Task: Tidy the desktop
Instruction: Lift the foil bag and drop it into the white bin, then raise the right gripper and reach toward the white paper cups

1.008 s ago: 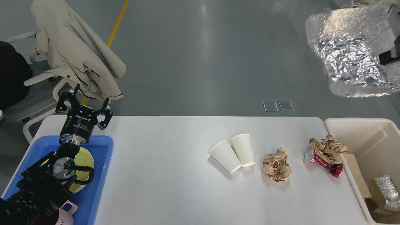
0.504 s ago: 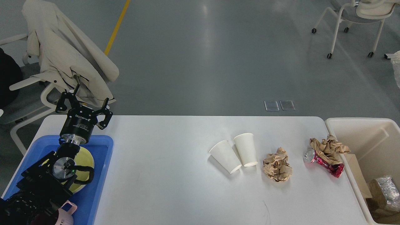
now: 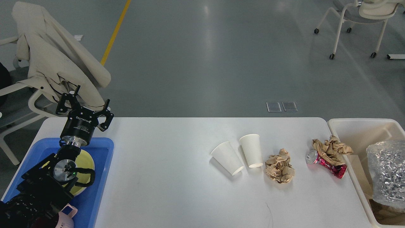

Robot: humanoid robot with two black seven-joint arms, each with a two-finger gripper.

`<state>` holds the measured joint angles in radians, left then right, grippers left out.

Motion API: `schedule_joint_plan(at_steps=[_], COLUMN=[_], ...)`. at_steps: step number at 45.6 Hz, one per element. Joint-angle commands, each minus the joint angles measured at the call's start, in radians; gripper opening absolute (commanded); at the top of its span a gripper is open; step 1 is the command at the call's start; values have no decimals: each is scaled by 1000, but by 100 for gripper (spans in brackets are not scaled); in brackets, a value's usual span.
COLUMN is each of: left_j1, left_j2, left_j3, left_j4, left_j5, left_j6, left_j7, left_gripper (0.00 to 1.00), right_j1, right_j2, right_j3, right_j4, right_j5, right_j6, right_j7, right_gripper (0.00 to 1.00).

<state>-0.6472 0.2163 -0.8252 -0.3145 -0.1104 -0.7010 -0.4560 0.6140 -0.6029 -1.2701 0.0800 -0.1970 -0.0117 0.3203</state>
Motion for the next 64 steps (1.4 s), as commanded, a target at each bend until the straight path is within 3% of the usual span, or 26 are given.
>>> schedule_joint_plan(at_steps=[1,10,16,19,24,27,34,40,48,55,58,64], left_j1=[0,0,0,0,0,0,0,0,0,0,0,0], left_j2=[0,0,0,0,2,0,0,0,0,0,0,0], left_j3=[0,0,0,0,0,0,0,0,0,0,0,0], left_j4=[0,0,0,0,0,0,0,0,0,0,0,0], left_j5=[0,0,0,0,0,0,0,0,0,0,0,0], left_j6=[0,0,0,0,0,0,0,0,0,0,0,0], left_j7=[0,2,2,2,2,2,2,2,2,2,2,2], left_gripper=[100,100,100,100,100,100,100,100,100,100,100,100], right_j1=[1,104,358,585,1011,1241,1709,1934,2093,2008,1855,1497], right_j2=[5,-6,-70,-103,-123,-109,4,100,106,77,49,49], right_j3=[3,5,-26,-92,-150,-163,-161,-147,-88,-29,33,211], right_j4=[1,55,231,360,553,673,955,1084,1202,1238,1230,1224], right_j5=[8,4,-33,-149,-298,-349,-447,-463,-490,-479,-440,-242], right_j6=[1,13,44,163,410,513,683,768,832,825,750,460], right_j7=[-6,8,36,49,112,118,118,120,120,114,112,103], right_gripper=[100,100,100,100,100,100,100,100,100,100,100,100])
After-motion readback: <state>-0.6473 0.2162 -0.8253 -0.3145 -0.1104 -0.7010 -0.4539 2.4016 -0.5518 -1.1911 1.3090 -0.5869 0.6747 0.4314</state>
